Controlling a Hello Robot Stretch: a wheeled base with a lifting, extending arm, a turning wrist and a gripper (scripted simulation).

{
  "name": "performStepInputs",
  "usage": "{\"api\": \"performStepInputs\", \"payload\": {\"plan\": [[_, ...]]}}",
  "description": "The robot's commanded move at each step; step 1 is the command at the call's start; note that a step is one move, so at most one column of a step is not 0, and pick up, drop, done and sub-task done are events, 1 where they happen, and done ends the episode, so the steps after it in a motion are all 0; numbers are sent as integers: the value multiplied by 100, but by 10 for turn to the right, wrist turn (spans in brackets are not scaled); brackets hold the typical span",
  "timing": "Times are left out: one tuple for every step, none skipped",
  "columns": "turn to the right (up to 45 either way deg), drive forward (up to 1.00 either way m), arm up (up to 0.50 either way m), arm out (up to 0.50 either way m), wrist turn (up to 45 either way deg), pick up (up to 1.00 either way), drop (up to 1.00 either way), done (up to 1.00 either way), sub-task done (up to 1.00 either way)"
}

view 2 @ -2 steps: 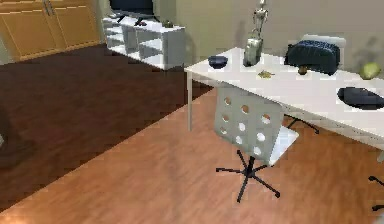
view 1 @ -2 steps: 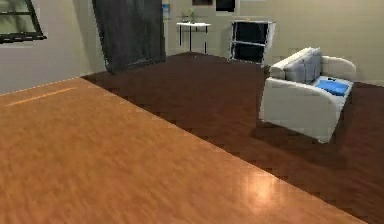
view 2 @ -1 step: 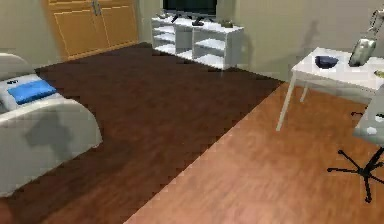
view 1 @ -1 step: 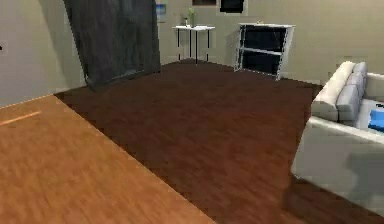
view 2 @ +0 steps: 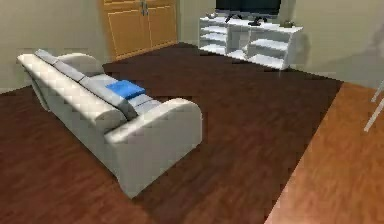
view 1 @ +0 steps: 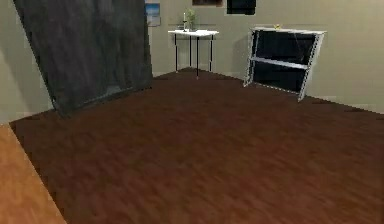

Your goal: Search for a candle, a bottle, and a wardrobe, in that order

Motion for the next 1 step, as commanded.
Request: {"api": "performStepInputs", "payload": {"plan": [[0,100,0,0,0,0,0,0,0]]}}
